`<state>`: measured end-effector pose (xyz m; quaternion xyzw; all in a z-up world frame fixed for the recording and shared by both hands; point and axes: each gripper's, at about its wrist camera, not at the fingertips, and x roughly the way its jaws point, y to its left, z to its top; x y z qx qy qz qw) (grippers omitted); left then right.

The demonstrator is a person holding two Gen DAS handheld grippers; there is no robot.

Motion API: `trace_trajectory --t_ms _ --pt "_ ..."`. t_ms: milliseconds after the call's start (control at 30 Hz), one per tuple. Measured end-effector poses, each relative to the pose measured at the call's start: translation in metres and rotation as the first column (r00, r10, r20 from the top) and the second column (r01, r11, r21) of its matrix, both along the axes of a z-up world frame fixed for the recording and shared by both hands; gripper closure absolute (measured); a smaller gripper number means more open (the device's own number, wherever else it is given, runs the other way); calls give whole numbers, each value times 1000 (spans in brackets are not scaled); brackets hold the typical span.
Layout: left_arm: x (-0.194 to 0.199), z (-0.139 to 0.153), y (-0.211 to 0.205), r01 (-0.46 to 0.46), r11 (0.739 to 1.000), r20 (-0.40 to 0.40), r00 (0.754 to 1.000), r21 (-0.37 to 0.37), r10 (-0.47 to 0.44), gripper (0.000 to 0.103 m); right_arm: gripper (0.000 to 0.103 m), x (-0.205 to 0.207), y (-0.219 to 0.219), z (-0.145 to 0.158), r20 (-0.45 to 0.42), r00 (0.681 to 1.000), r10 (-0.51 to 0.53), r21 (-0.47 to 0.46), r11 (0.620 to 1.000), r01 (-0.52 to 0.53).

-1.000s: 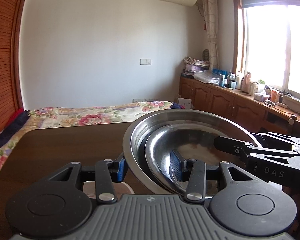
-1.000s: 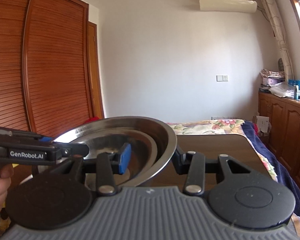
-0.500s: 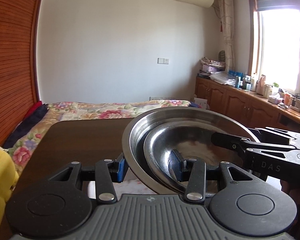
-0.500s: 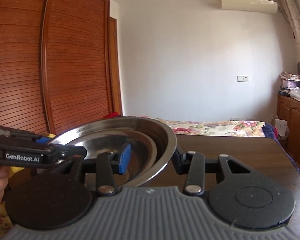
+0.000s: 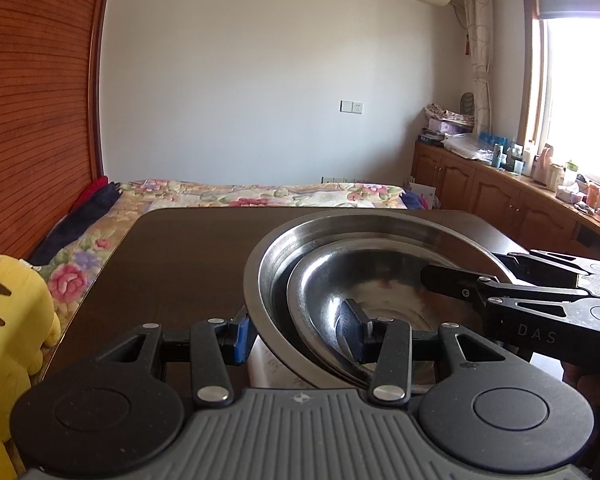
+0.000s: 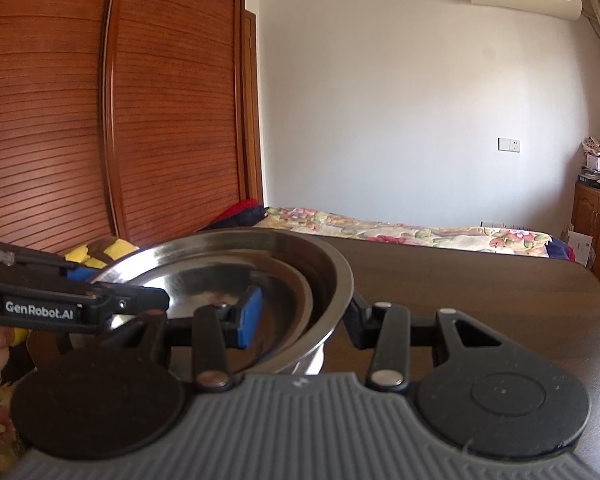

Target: Organize plates and bowls

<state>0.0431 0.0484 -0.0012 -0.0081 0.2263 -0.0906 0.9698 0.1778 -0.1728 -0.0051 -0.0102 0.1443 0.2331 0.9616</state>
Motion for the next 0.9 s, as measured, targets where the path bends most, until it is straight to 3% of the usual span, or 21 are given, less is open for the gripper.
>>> trace_trajectory --t_ms 567,833,900 --pt "5 -18 8 -14 1000 -46 999 -4 14 56 57 3 15 -12 -50 999 10 -24 1000 -11" --pt "2 -17 5 -17 1000 -24 1000 15 17 55 56 5 15 -14 -63 998 22 -4 1000 -22" --pt "1 -18 3 -18 1000 -19 1000 23 18 45 56 5 14 -14 -62 998 21 -5 1000 -21"
